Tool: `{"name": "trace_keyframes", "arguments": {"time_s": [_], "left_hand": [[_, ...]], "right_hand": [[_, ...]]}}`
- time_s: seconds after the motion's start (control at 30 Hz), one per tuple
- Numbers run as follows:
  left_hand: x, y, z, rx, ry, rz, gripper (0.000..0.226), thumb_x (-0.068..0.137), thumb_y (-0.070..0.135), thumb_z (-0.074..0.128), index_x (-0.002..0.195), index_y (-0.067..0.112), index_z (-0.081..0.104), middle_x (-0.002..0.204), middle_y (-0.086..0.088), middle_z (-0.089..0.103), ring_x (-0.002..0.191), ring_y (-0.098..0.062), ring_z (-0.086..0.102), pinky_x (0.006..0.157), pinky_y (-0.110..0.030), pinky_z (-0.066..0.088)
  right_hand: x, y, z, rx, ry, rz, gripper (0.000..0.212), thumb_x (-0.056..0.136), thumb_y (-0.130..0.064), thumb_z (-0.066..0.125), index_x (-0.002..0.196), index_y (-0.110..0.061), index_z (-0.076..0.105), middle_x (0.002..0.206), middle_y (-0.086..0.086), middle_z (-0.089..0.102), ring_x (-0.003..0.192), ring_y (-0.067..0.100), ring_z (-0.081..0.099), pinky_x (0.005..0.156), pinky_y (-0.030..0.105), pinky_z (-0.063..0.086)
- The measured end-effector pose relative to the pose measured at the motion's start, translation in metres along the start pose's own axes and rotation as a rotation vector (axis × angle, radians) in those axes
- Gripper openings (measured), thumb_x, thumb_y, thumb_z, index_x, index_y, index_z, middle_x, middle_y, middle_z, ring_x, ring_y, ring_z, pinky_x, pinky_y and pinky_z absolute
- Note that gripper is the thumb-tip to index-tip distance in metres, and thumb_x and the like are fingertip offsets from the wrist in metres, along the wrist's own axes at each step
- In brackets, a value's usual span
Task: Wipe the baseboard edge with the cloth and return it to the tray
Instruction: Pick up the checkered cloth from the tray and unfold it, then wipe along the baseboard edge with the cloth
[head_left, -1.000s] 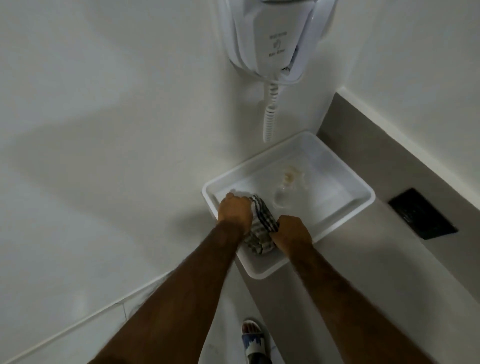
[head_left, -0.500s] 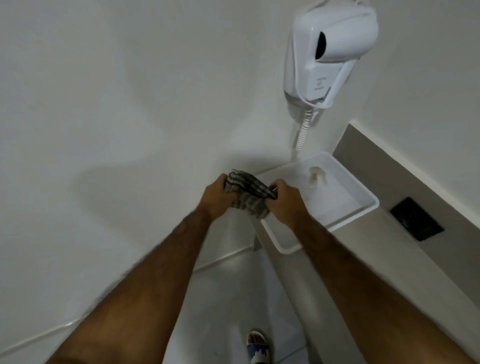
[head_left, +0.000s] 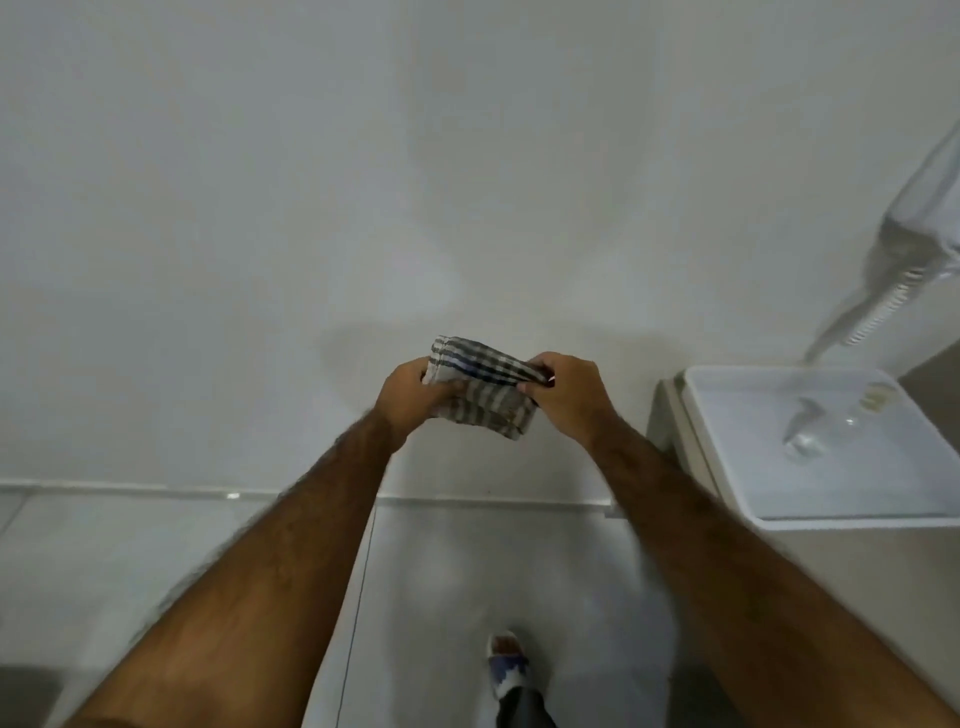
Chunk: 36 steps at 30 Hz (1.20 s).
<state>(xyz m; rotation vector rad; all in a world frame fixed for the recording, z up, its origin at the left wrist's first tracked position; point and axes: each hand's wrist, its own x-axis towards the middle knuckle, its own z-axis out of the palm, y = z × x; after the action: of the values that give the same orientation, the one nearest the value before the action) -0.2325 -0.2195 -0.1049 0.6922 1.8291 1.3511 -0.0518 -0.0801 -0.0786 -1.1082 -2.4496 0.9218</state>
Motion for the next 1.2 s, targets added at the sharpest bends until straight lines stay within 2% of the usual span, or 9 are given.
{"name": "trace_keyframes", "arguments": {"time_s": [0.2,0.33,0.6,0.73,0.8,0.9,1.03,1.1,1.2], "left_hand": [[0.024,-0.124,-0.029,-0.208,0.146,-0.185,0.037,0.082,0.021,0.083,0.113,0.004,0.076,0.112,-0.021,0.079,0.109,-0.041,0.073,0.097,-0.055,0.060],[0.056,-0.259,-0.034,-0.442,0.276,-0.287,0.020,0.090,0.007,0.074,0.110,0.002,0.075,0.102,-0.015,0.080,0.103,-0.037,0.074,0.091,-0.045,0.059],[0.126,-0.555,-0.006,-0.966,0.561,-0.366,0.044,0.099,0.010,0.062,0.142,0.000,0.058,0.136,-0.027,0.067,0.126,-0.042,0.065,0.102,-0.056,0.054],[0.166,-0.674,0.027,-1.034,0.621,-0.373,0.044,0.100,-0.002,0.056,0.144,0.003,0.055,0.136,-0.025,0.068,0.122,-0.042,0.067,0.095,-0.056,0.059],[0.184,-0.725,0.042,-1.006,0.626,-0.383,0.042,0.099,-0.004,0.057,0.140,0.006,0.059,0.131,-0.022,0.071,0.114,-0.042,0.071,0.091,-0.057,0.061],[0.211,-0.787,0.050,-0.892,0.662,-0.464,0.037,0.094,-0.002,0.067,0.129,0.009,0.066,0.120,-0.020,0.076,0.104,-0.042,0.075,0.090,-0.058,0.061],[0.254,-0.850,0.047,-0.798,0.758,-0.590,0.038,0.087,0.003,0.077,0.124,0.001,0.069,0.109,-0.022,0.078,0.093,-0.039,0.077,0.084,-0.050,0.065],[0.275,-0.867,0.045,-0.741,0.792,-0.579,0.037,0.088,0.007,0.077,0.124,0.003,0.070,0.108,-0.018,0.078,0.097,-0.038,0.076,0.091,-0.054,0.063],[0.305,-0.878,0.039,-0.664,0.845,-0.509,0.037,0.092,0.011,0.074,0.128,0.008,0.068,0.116,-0.013,0.076,0.102,-0.032,0.073,0.096,-0.048,0.060]], "right_hand": [[0.035,0.039,0.123,0.017,-0.188,0.018,0.018,0.094,-0.014,0.080,0.111,-0.007,0.078,0.101,0.008,0.080,0.085,0.016,0.068,0.079,0.022,0.053],[0.061,0.101,0.249,0.067,-0.324,0.012,0.017,0.094,-0.011,0.080,0.110,-0.008,0.078,0.095,0.003,0.078,0.084,0.015,0.070,0.076,0.017,0.051],[0.085,0.244,0.512,0.123,-0.488,0.042,0.020,0.092,-0.014,0.082,0.111,-0.007,0.078,0.097,0.010,0.080,0.085,0.025,0.076,0.084,0.040,0.066],[0.096,0.304,0.611,0.030,-0.550,0.000,0.027,0.094,-0.020,0.081,0.118,-0.009,0.077,0.098,0.005,0.076,0.086,0.020,0.074,0.083,0.035,0.065],[0.105,0.330,0.649,-0.156,-0.553,-0.167,0.034,0.098,-0.032,0.075,0.125,-0.011,0.072,0.112,0.007,0.075,0.102,0.024,0.072,0.088,0.036,0.060],[0.128,0.361,0.679,-0.512,-0.433,-0.621,0.040,0.099,-0.037,0.070,0.129,-0.010,0.066,0.127,0.010,0.067,0.122,0.030,0.062,0.098,0.042,0.055],[0.170,0.383,0.695,-0.806,-0.157,-1.190,0.033,0.092,-0.017,0.069,0.122,-0.005,0.070,0.141,0.024,0.063,0.144,0.043,0.049,0.122,0.057,0.035],[0.189,0.383,0.691,-0.844,0.037,-1.283,0.038,0.097,-0.011,0.058,0.134,-0.004,0.065,0.157,0.026,0.049,0.152,0.044,0.037,0.126,0.060,0.024],[0.211,0.384,0.672,-0.906,0.363,-1.306,0.047,0.109,-0.010,0.036,0.154,-0.005,0.049,0.167,0.018,0.036,0.155,0.038,0.035,0.127,0.053,0.023]]}}
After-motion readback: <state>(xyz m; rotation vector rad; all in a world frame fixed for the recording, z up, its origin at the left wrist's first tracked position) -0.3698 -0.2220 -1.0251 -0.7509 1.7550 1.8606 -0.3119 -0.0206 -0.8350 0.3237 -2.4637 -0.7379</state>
